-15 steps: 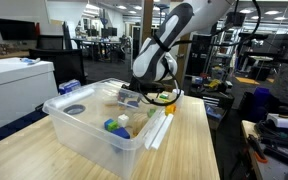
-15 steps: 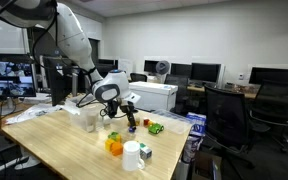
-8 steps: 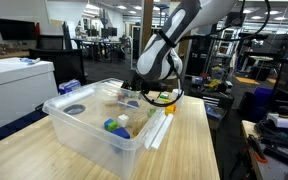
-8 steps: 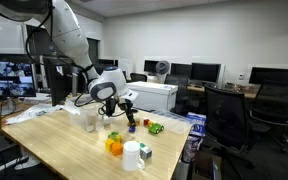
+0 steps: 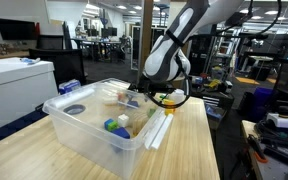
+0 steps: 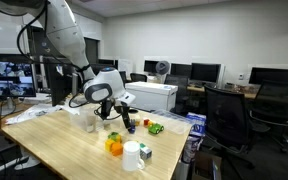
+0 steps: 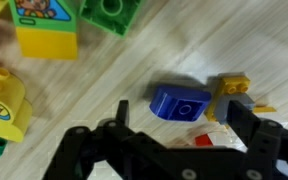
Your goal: Move the clear storage box a little to the left, pick up the white lego block from the table and put it in the clear storage container, pick up the blue lego block from the table and put it in the clear storage container
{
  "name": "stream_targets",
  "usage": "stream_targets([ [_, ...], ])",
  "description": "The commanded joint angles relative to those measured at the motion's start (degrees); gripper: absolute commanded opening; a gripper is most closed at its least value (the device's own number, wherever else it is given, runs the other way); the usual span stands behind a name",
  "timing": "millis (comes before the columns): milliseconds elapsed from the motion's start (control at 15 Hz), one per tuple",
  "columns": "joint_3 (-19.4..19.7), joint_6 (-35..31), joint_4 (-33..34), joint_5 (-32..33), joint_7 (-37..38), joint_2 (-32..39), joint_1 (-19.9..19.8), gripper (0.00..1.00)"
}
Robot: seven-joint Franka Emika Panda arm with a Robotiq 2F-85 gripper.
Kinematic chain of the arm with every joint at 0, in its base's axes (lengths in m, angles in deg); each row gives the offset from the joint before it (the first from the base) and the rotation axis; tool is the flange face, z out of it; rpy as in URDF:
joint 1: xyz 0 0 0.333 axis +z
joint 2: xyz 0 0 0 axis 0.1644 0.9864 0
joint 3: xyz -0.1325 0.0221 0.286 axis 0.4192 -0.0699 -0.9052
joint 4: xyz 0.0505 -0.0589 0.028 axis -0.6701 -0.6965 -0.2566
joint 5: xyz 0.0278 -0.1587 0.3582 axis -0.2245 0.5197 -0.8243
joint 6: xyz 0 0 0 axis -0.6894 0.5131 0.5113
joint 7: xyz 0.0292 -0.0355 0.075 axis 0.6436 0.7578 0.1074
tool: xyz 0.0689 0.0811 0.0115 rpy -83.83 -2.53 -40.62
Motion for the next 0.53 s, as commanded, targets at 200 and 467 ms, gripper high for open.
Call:
stream_targets([
  [200, 0.9, 1.2, -0.3, -1.0, 0.3, -1.0, -0.7, 1.0],
  [467, 1.7, 1.6, 0.9, -0.6, 0.4, 0.2, 0.2, 1.0],
])
